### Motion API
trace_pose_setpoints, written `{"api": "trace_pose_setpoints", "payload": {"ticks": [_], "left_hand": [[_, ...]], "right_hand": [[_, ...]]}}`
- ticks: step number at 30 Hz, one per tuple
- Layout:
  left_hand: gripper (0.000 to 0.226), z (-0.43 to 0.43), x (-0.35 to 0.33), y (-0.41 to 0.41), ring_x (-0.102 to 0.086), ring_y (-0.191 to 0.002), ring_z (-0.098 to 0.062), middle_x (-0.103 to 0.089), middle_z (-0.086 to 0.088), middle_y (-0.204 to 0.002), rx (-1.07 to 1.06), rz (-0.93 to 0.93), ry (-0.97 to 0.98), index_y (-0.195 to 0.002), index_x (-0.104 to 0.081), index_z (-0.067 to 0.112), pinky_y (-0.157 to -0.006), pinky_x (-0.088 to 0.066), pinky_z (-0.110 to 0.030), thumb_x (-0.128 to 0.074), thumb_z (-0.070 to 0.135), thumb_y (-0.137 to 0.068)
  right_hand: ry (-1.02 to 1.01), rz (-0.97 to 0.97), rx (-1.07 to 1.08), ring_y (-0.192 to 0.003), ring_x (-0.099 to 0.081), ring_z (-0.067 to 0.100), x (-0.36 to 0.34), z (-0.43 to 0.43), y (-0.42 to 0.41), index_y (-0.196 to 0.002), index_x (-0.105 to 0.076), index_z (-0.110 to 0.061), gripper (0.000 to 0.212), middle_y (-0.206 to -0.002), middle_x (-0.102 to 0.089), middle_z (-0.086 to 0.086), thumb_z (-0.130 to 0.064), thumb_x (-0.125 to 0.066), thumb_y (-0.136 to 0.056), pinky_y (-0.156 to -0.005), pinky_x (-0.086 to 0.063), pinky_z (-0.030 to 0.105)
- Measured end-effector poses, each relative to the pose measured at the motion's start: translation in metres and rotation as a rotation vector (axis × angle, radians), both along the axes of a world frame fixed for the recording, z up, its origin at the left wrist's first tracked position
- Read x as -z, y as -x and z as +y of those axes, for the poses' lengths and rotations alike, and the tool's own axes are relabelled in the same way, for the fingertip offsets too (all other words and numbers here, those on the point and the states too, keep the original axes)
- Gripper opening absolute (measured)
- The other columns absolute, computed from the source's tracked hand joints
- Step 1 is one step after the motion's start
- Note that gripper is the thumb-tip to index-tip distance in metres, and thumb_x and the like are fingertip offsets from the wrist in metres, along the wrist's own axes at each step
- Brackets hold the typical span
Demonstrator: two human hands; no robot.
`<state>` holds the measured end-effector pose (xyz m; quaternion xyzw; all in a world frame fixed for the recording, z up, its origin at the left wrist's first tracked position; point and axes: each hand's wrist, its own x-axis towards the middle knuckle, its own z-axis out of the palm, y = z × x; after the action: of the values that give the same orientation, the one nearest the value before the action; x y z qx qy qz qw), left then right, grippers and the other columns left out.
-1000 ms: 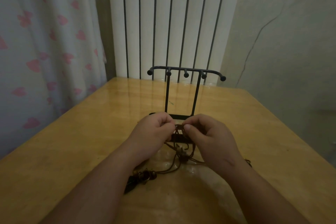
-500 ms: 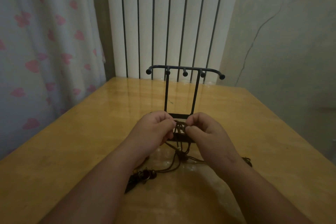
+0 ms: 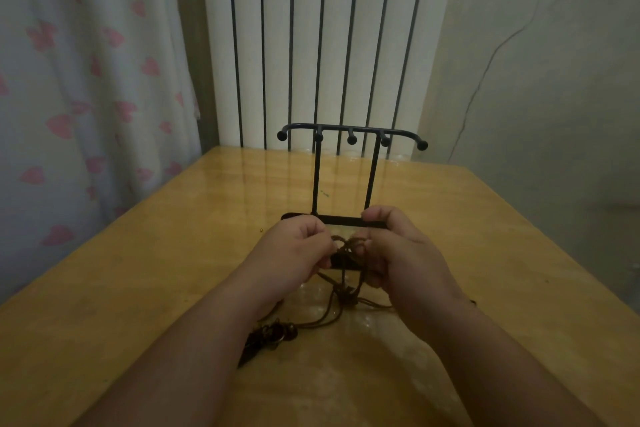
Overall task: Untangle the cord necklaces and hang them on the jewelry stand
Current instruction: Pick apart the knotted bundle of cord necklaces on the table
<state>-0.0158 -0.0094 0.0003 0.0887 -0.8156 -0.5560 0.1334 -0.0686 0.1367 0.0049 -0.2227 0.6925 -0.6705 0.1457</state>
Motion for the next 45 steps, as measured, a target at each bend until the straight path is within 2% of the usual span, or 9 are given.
{"api": "trace_pose_setpoints", "payload": {"ticks": [4,8,16,20,25,29,35,41,45], "left_hand": [[0.022,0.002,0.001,0.001,-0.053,-0.064,-0.016,-0.063,0.004,-0.064,0.009,-0.019,-0.01,-0.075,-0.062,0.021,-0.063,-0.045,-0.035,-0.051,0.015,-0.093],[0.022,0.001,-0.001,0.001,-0.056,-0.068,-0.018,-0.066,-0.001,-0.071,-0.069,0.014,-0.062,-0.078,-0.063,0.018,-0.064,-0.045,-0.034,-0.047,0.015,-0.093],[0.024,0.004,0.0,0.0,-0.06,-0.069,-0.013,-0.068,0.002,-0.073,-0.142,0.108,-0.035,-0.078,-0.064,0.02,-0.061,-0.046,-0.03,-0.048,0.02,-0.096],[0.021,0.003,-0.002,-0.001,-0.062,-0.071,-0.011,-0.07,0.002,-0.077,-0.191,0.087,0.0,-0.077,-0.066,0.018,-0.059,-0.046,-0.025,-0.053,0.017,-0.093],[0.015,-0.003,-0.001,0.0,-0.069,-0.074,-0.017,-0.073,-0.002,-0.077,-0.208,0.045,-0.025,-0.075,-0.068,0.018,-0.063,-0.053,-0.026,-0.062,0.015,-0.089],[0.013,-0.002,-0.001,0.0,-0.07,-0.073,-0.017,-0.072,-0.003,-0.075,-0.193,0.04,-0.056,-0.076,-0.067,0.015,-0.064,-0.055,-0.028,-0.062,0.013,-0.089],[0.007,-0.002,-0.002,-0.001,-0.07,-0.074,-0.02,-0.073,-0.006,-0.076,-0.211,0.078,-0.129,-0.079,-0.067,0.012,-0.067,-0.057,-0.03,-0.067,0.014,-0.086],[0.016,-0.006,-0.001,0.0,-0.066,-0.072,-0.018,-0.074,-0.005,-0.078,-0.214,0.104,-0.292,-0.072,-0.063,0.015,-0.064,-0.051,-0.029,-0.065,0.008,-0.086],[0.011,-0.008,-0.002,0.001,-0.062,-0.067,-0.016,-0.069,-0.008,-0.076,-0.185,0.096,-0.344,-0.083,-0.065,0.015,-0.058,-0.049,-0.027,-0.067,0.004,-0.084]], "right_hand": [[-0.009,-0.085,-0.029,-0.052,-0.034,0.015,-0.004,-0.001,0.006,-0.092,-0.059,-0.011,0.023,-0.057,-0.041,0.0,0.002,-0.043,-0.084,-0.051,-0.027,0.03],[0.056,0.019,-0.041,-0.052,-0.037,0.011,-0.002,0.008,0.005,-0.091,-0.063,-0.011,0.023,-0.056,-0.047,-0.007,-0.01,-0.054,-0.069,-0.049,-0.029,0.027],[-0.192,0.181,0.151,-0.06,-0.048,0.008,0.001,0.001,0.003,-0.084,-0.069,-0.019,0.015,-0.068,-0.059,-0.005,-0.019,-0.056,-0.092,-0.055,-0.036,0.023],[0.061,-0.04,0.145,-0.046,-0.034,0.011,0.0,0.003,0.008,-0.067,-0.053,-0.018,0.032,-0.05,-0.044,-0.007,-0.014,-0.043,-0.098,-0.046,-0.027,0.026],[0.32,-0.207,0.026,-0.052,-0.03,0.015,-0.003,0.009,0.006,-0.079,-0.048,-0.01,0.019,-0.062,-0.054,0.006,-0.002,-0.032,-0.085,-0.051,-0.021,0.031],[0.197,-0.154,0.075,-0.052,-0.028,0.015,-0.004,0.007,0.007,-0.08,-0.053,-0.01,0.021,-0.058,-0.038,-0.001,0.002,-0.035,-0.084,-0.05,-0.021,0.03],[-0.087,0.113,0.123,-0.063,-0.047,0.017,0.003,0.009,0.007,-0.082,-0.071,-0.015,0.01,-0.069,-0.06,0.001,-0.013,-0.062,-0.087,-0.057,-0.038,0.031],[0.153,-0.155,0.046,-0.053,-0.028,0.015,-0.004,0.005,0.011,-0.073,-0.055,-0.011,0.018,-0.056,-0.039,0.0,-0.005,-0.047,-0.088,-0.052,-0.022,0.028],[0.422,-0.285,-0.047,-0.053,-0.031,0.014,-0.004,0.007,0.008,-0.074,-0.052,-0.011,0.006,-0.058,-0.04,0.001,-0.011,-0.047,-0.071,-0.052,-0.023,0.029]]}}
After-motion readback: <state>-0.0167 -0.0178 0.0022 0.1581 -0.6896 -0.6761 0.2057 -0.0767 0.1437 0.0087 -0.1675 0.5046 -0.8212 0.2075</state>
